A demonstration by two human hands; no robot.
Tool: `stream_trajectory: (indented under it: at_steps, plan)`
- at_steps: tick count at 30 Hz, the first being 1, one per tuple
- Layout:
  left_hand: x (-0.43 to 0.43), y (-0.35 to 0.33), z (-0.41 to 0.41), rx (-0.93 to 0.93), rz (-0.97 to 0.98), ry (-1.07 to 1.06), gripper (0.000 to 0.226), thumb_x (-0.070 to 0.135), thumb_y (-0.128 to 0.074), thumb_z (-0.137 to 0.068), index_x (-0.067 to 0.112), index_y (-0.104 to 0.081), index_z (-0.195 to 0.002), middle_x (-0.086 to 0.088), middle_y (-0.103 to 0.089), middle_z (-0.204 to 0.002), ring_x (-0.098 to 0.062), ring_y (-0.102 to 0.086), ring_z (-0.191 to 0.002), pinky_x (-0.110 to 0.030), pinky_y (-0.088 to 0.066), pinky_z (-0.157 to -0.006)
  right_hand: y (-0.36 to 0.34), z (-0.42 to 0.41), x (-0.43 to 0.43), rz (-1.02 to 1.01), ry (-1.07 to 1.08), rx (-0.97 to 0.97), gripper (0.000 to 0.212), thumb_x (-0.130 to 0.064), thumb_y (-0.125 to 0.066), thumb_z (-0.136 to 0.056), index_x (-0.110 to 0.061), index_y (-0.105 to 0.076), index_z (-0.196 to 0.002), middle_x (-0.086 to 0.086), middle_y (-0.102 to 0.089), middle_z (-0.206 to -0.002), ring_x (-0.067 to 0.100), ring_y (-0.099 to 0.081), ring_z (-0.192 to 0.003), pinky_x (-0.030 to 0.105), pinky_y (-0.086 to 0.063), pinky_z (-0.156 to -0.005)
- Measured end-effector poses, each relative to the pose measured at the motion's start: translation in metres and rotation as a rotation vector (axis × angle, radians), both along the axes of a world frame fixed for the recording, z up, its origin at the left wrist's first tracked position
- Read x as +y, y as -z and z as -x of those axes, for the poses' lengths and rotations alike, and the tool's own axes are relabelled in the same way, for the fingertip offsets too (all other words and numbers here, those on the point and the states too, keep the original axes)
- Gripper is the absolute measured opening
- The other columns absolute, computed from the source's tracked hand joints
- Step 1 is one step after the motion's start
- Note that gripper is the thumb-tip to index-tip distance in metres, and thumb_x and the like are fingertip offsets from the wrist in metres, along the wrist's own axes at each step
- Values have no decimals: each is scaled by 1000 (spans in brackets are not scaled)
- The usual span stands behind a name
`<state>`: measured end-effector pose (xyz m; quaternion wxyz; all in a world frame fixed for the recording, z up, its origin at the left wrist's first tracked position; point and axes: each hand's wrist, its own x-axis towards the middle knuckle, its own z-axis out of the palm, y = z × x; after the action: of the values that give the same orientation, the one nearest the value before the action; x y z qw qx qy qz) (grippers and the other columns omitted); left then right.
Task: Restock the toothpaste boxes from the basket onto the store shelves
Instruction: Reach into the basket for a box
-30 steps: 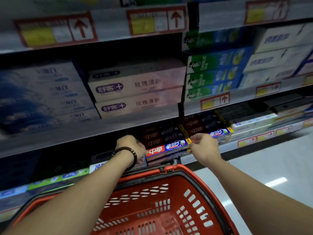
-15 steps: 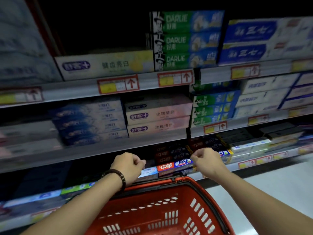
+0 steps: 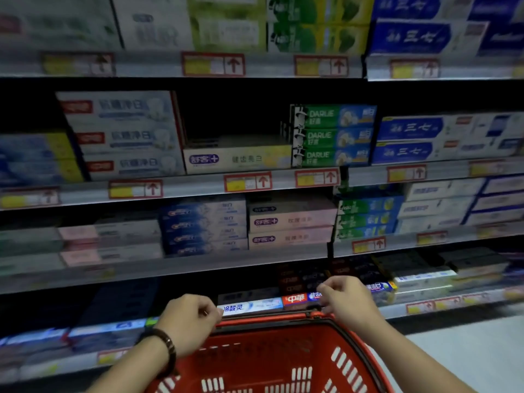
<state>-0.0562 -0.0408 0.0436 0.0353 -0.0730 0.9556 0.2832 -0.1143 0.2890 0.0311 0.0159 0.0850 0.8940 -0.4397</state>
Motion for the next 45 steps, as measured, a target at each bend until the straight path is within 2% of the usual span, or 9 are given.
stream_trajectory:
  at_steps: [4,8,12,18,21,26,30,36,45]
  plan:
    - [-22,-11,-20,-35,165,53,20,57,-64,-82,38,-71,-78,15,-72,-73,-2,-68,-74,-21,-55,-75,-8,-10,-11,-186,-82,-6,14,-30,-69,-98,-29,-74,-85,-10,-75,-81,8,-71,-82,28,-53,-74]
    - [-41,-24,-25,-77,170,21,17,59,-63,-83,45,-71,-86,14,-74,-85,-6,-70,-85,-24,-56,-82,-25,-14,-17,-143,-56,37,11,-28,-69,-100,-31,-73,-90,-12,-74,-87,5,-67,-86,25,-47,-71]
    - [-44,-24,-20,-107,162,27,19,54,-64,-90,38,-73,-89,18,-72,-88,-2,-68,-86,-22,-55,-82,-30,-9,-17,-143,-57,89,2,-27,-71,-99,-28,-73,-98,-13,-73,-92,0,-66,-89,21,-48,-76]
    - [-17,-22,-5,-26,117,64,14,52,-66,-87,41,-69,-96,19,-69,-99,0,-65,-95,-24,-54,-91,-41,7,-10,-109,27,148,19,-29,-71,-100,-20,-69,-117,-10,-68,-100,3,-62,-90,26,-47,-79]
    - [7,-31,14,106,107,118,20,49,-66,-90,43,-63,-109,20,-58,-111,-1,-61,-102,-26,-52,-96,-49,21,-9,-137,-6,203,33,-35,-71,-100,-24,-64,-130,-8,-62,-118,5,-63,-96,29,-50,-88]
    - [65,-54,54,331,227,296,41,42,-62,-97,37,-49,-135,17,-39,-130,-10,-46,-124,-32,-50,-103,-65,52,-7,-461,-129,335,54,-44,-66,-100,-28,-47,-148,-7,-42,-149,16,-43,-139,37,-46,-112]
    - [105,-74,95,488,529,402,56,30,-63,-94,27,-41,-145,0,-36,-148,-24,-37,-136,-39,-45,-110,-83,80,-12,-776,-211,452,70,-45,-62,-101,-23,-34,-161,0,-34,-163,23,-29,-153,43,-30,-124]
    - [126,-89,154,495,816,393,75,17,-66,-92,15,-27,-156,-12,-37,-149,-33,-39,-135,-44,-42,-109,-96,122,-12,-1070,-281,435,52,-45,-63,-100,-20,-46,-143,3,-53,-140,28,-46,-135,50,-25,-119]
    - [122,-74,175,342,847,403,37,4,-48,-101,14,-46,-136,-11,-58,-132,-33,-61,-117,-44,-51,-90,-84,145,-3,-1198,-325,323,27,-36,-56,-106,-17,-58,-126,7,-66,-124,33,-59,-122,63,-11,-124]
